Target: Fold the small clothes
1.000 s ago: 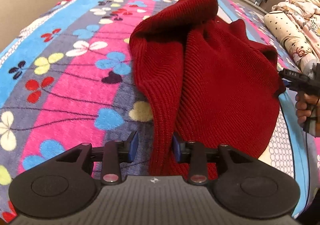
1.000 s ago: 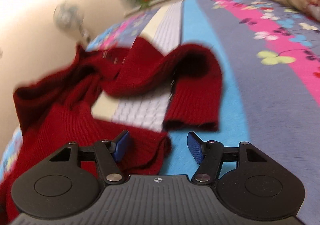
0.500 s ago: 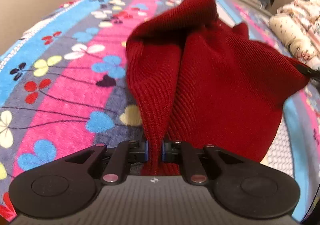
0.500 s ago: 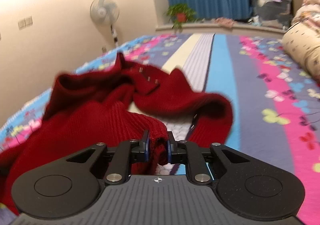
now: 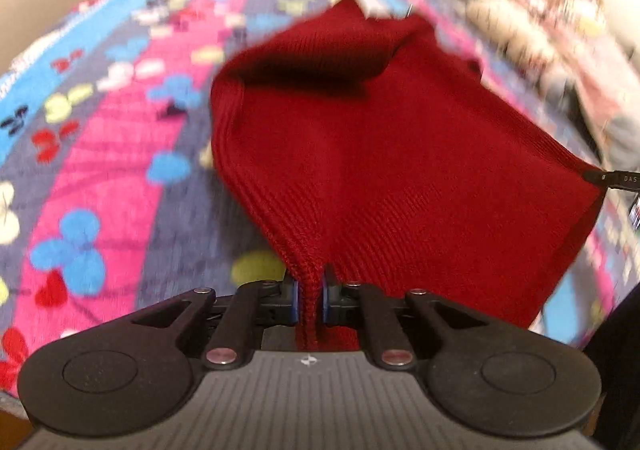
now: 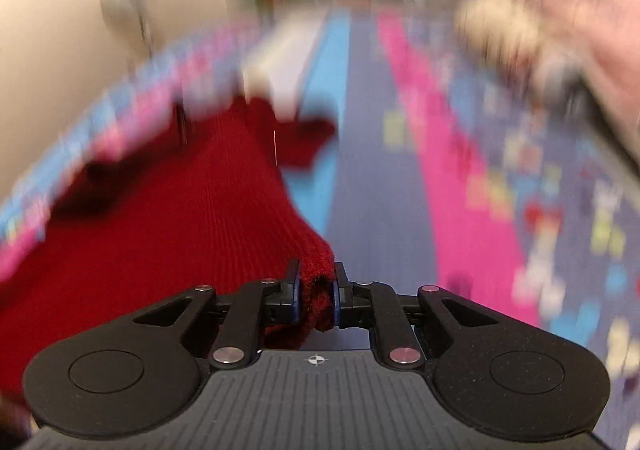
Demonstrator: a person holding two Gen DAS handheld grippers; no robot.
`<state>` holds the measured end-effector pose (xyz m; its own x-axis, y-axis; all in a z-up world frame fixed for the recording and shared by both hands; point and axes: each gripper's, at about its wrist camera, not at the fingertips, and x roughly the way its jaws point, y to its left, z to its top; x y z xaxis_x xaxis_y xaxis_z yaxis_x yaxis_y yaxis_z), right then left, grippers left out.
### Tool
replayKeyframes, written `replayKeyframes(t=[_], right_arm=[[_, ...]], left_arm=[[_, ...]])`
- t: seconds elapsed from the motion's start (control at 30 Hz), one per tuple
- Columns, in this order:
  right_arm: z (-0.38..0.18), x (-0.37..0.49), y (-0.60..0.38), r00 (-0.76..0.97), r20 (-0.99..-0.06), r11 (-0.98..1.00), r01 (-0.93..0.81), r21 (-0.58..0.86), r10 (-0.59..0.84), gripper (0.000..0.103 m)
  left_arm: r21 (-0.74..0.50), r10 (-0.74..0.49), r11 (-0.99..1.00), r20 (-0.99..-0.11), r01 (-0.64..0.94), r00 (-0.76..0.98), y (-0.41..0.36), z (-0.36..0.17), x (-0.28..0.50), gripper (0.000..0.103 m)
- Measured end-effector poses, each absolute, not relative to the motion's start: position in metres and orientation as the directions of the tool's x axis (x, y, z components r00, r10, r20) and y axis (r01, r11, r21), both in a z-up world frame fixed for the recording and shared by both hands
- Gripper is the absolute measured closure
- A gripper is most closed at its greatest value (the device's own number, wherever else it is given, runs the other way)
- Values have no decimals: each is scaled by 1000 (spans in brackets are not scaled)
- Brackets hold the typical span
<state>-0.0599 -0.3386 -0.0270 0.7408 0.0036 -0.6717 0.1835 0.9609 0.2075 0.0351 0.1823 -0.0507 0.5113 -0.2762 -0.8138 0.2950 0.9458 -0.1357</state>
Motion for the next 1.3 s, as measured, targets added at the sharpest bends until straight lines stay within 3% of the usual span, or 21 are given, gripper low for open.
replayKeyframes(t=[0.1, 0.13, 0.17, 0.27, 0.37, 0.47, 0.6, 0.67, 0.73, 0.83, 1.0, 1.03, 1.07, 1.17, 1.23, 1.3], right_arm=[[-59, -43, -337, 622, -783, 962, 211, 176, 7, 87], [-56, -40, -334, 640, -768, 963, 218, 157, -19, 86], [-49, -39, -332, 679, -733, 965, 221, 141, -48, 86], [-28, -39, -329, 788, -610, 965, 218, 144, -87, 71], [-23, -26, -327, 836, -549, 973, 126, 191, -1, 69], [-27, -7, -310, 834, -544, 990, -14, 140, 89, 69], [-44, 26, -297, 784, -604, 989, -118, 83, 144, 68], [-56, 41, -292, 751, -647, 991, -126, 56, 132, 68], [-69, 53, -287, 722, -681, 991, -129, 35, 118, 68], [-88, 52, -272, 673, -734, 986, -168, -22, 98, 68], [-92, 58, -264, 681, -728, 979, -191, -68, 83, 68], [-92, 59, -265, 678, -730, 979, -193, -63, 86, 68], [-91, 60, -266, 675, -732, 979, -196, -61, 89, 68], [-91, 62, -269, 667, -739, 979, -197, -53, 94, 68], [-92, 64, -268, 665, -742, 979, -197, -59, 90, 68], [-91, 64, -265, 666, -742, 978, -196, -67, 83, 68]], left_arm=[[-126, -247, 959, -808, 253, 534, 187, -51, 42, 80], [-139, -248, 963, -792, 232, 558, 190, -47, 44, 70], [-160, -252, 966, -763, 205, 595, 194, -41, 46, 68], [-174, -239, 971, -696, 164, 677, 195, -26, 51, 68], [-144, -225, 974, -641, 173, 734, 180, -14, 59, 69], [-73, -227, 971, -587, 228, 777, 152, -3, 70, 69], [-36, -259, 956, -562, 290, 785, 109, -2, 99, 65], [0, -250, 952, -574, 305, 780, 86, -9, 113, 40], [71, -211, 948, -583, 309, 785, 63, -19, 128, 28], [168, -164, 935, -578, 313, 800, 33, -34, 151, 21], [238, -116, 925, -565, 295, 817, 5, -47, 186, 24], [250, -115, 921, -560, 300, 820, 3, -47, 193, 48], [276, -101, 912, -565, 302, 819, 3, -47, 200, 87], [267, -76, 929, -538, 256, 839, 26, -31, 225, 89], [269, 77, 962, -446, 52, 892, 66, -13, 248, 87], [193, 338, 940, -394, -283, 855, 125, 1, 272, 64]])
